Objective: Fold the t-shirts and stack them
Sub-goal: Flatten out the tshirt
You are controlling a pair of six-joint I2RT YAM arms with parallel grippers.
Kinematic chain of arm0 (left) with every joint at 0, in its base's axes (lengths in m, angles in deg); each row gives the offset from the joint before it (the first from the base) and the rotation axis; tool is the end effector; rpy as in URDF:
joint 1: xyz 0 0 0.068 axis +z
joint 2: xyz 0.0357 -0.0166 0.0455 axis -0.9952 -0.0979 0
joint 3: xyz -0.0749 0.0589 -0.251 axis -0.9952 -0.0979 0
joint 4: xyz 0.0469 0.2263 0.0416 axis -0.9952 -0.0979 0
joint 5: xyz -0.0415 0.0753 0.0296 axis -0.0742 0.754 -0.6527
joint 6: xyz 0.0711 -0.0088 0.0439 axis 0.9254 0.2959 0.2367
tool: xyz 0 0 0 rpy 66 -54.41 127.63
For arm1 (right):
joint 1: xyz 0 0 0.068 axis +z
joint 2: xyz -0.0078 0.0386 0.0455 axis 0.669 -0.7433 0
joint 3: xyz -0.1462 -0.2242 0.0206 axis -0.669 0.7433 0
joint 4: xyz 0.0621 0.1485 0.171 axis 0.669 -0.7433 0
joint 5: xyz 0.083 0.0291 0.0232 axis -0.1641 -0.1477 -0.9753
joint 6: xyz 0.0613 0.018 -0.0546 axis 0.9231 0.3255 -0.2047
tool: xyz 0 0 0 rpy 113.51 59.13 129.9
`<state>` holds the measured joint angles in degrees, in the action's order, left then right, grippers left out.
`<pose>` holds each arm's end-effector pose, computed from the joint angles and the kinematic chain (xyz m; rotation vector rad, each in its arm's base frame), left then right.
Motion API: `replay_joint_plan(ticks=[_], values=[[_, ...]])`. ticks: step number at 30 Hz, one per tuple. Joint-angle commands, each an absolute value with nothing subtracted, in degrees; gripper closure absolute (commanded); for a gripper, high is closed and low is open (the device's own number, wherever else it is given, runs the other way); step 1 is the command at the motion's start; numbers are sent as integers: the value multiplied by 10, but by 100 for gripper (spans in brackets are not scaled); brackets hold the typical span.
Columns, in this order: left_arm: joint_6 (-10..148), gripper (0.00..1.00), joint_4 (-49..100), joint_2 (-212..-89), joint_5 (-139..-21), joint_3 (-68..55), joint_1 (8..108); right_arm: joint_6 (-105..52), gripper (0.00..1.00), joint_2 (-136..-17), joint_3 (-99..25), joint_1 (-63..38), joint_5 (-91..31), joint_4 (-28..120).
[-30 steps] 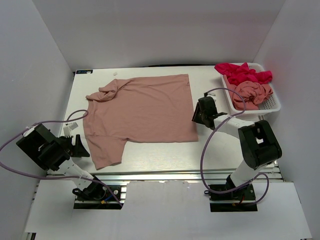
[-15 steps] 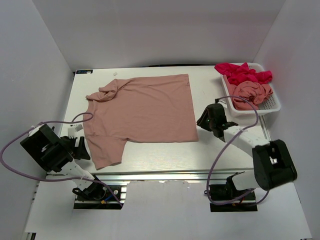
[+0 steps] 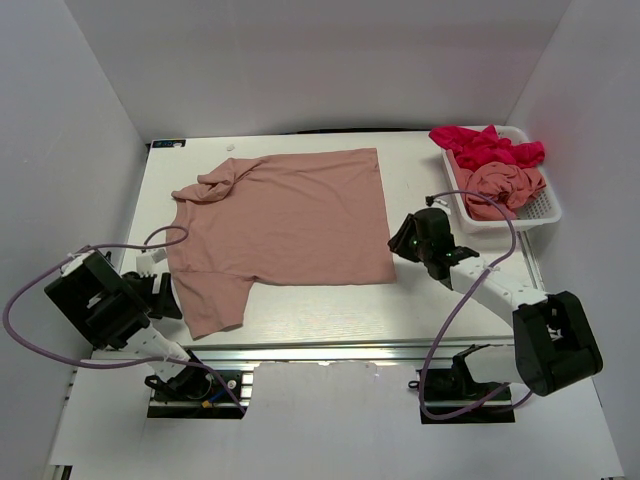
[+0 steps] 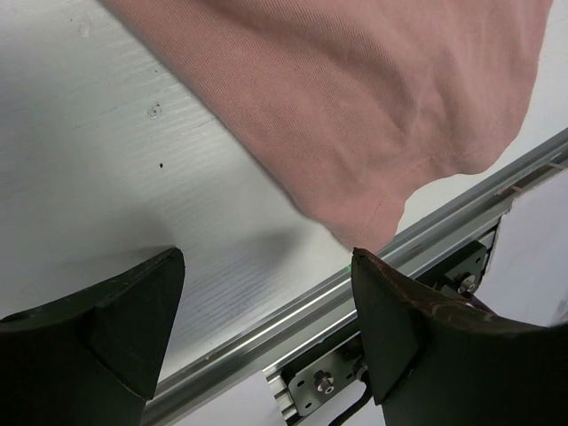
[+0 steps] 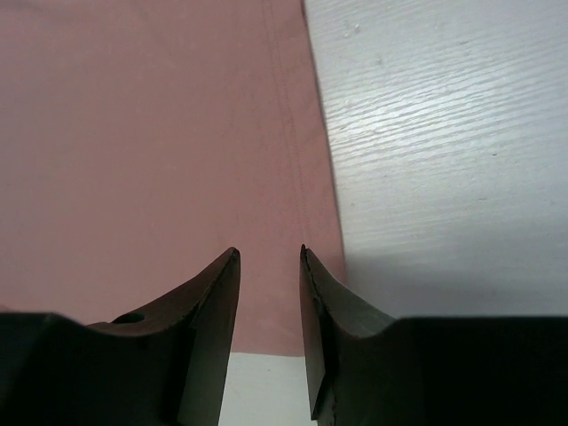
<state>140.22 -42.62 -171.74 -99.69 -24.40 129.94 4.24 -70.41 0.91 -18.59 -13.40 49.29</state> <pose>0.1692 0.1234 0.1379 0.2275 2.8334 -0.7871 0.2631 0.1018 0.1973 0.3632 2.1746 0.4431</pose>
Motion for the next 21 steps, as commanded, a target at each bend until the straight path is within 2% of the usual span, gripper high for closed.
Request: replay_joint_plan(ticks=[1, 9, 13, 21], values=[[1419, 14, -337, -1726, -958, -277, 1297, 35, 62, -705, 19, -165, -147, 525], [1469, 18, -376, -1767, -980, -266, 1297, 4, 62, -712, -22, -132, -82, 478], [1470, 24, -355, -1796, -982, -263, 1297, 10, 63, -710, -24, -118, -75, 484], [1483, 24, -382, -1843, -1009, -218, 1289, -26, 63, -724, -56, -91, -40, 493]])
